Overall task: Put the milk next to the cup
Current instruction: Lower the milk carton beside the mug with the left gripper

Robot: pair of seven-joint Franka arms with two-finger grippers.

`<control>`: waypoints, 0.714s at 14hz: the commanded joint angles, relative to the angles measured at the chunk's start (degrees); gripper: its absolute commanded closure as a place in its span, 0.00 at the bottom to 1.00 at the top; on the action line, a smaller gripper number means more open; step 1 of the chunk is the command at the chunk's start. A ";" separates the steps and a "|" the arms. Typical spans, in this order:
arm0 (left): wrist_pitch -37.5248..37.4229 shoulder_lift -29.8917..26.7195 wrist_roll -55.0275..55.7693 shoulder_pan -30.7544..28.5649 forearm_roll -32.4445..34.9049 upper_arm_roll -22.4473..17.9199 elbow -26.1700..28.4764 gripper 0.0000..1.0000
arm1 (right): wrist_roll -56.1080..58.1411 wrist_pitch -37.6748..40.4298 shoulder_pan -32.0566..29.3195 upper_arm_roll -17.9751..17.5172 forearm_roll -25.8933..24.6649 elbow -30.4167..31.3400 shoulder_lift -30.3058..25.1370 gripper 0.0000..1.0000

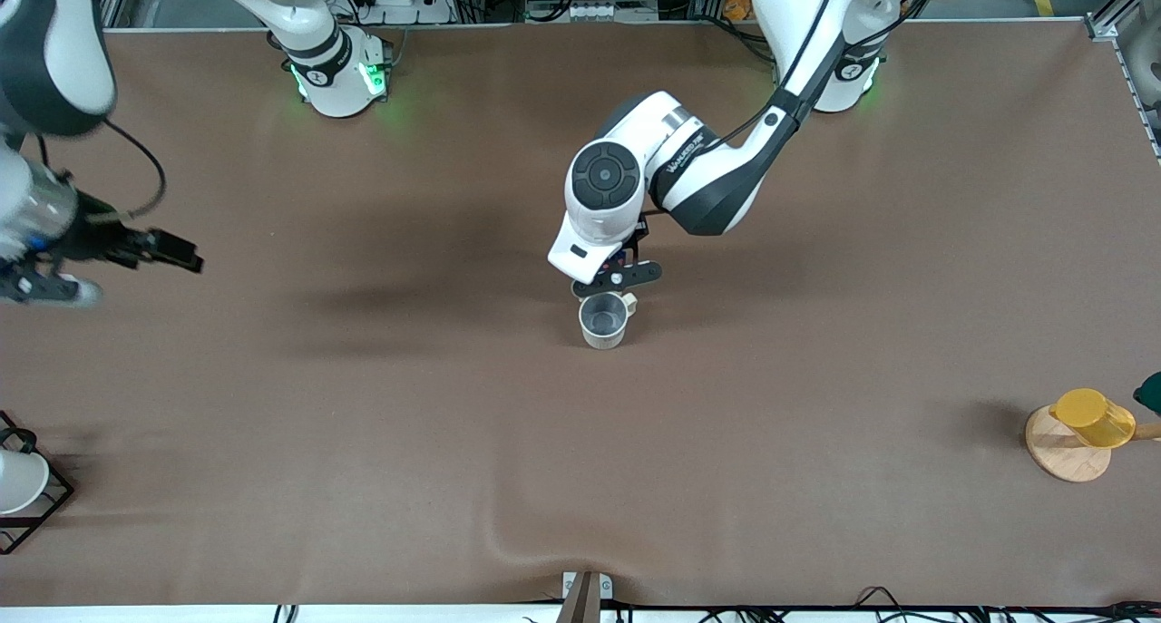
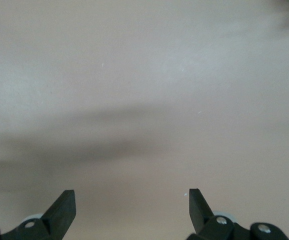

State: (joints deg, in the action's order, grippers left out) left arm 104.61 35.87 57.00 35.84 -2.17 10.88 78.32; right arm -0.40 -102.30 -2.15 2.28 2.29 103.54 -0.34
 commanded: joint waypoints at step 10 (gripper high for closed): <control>1.47 2.19 -1.28 0.37 2.78 -0.68 -1.50 0.00 | 1.01 1.67 -0.93 -0.78 -3.34 -10.90 1.57 0.00</control>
State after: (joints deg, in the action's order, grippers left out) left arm 105.83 37.39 56.62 35.84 -0.90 10.62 78.25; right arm -0.28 -101.67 -2.18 2.00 -0.12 96.00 -0.04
